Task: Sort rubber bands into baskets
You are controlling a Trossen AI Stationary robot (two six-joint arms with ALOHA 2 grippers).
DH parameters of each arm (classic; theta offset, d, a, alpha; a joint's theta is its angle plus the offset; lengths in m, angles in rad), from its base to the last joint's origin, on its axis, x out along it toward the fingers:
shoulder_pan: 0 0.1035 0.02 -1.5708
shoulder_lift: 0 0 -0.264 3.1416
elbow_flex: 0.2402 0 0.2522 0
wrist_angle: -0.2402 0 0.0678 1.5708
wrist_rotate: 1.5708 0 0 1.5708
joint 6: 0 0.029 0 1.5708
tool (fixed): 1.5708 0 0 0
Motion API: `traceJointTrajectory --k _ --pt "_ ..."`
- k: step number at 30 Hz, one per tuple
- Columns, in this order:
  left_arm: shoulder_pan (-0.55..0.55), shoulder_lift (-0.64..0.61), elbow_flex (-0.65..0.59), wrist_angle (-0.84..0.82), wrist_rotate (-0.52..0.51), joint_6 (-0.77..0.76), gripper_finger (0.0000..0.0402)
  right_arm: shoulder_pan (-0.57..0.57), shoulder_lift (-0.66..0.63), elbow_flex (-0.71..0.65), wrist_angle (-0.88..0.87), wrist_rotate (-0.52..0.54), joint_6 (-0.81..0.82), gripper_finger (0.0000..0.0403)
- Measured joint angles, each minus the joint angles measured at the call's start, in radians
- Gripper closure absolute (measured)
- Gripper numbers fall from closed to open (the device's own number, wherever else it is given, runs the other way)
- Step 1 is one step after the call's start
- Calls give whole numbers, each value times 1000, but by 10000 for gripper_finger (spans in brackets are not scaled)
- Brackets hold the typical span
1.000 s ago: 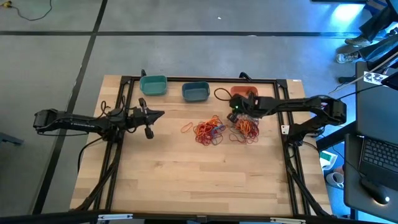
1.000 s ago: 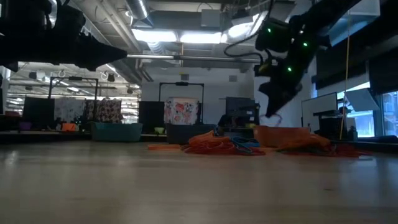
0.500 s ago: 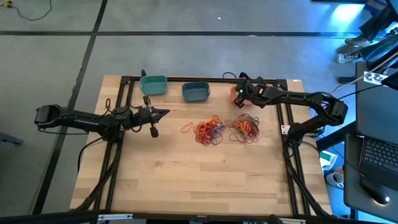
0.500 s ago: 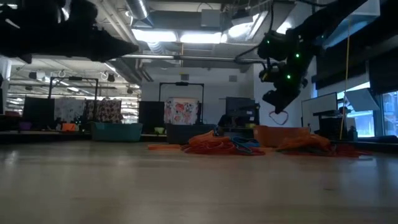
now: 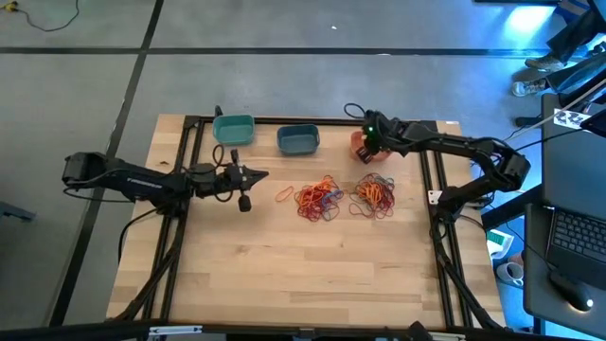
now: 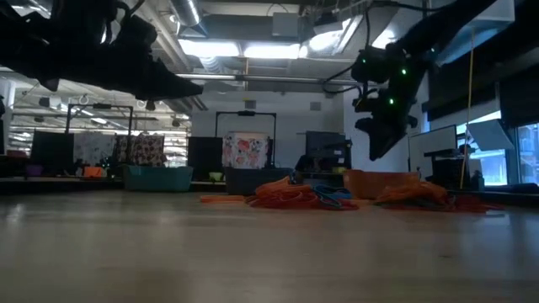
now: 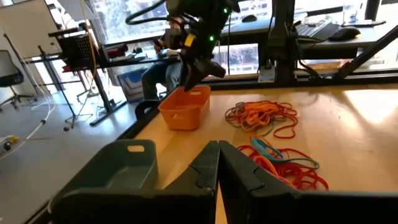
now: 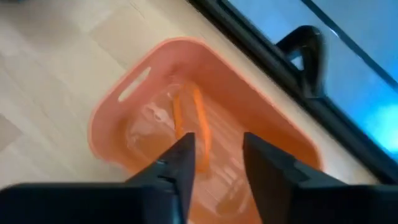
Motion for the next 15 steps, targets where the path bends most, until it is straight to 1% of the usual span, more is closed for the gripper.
traceJointTrajectory --k 3,5,8,10,12,15 --pt "-1 0 0 1 0 -2 396 22 -2 78 -159 -11 4 229" --pt "-1 0 0 1 0 -2 396 60 -5 113 -243 -36 6 222" --pt "-1 0 0 1 0 6 396 136 -10 129 -343 -132 4 220" --pt "-1 0 0 1 0 13 396 190 -9 118 -367 -203 5 219" --pt "-1 0 0 1 0 13 396 245 -9 92 -359 -250 17 219" --pt "-1 0 0 2 0 13 396 322 -9 36 -298 -271 35 219"
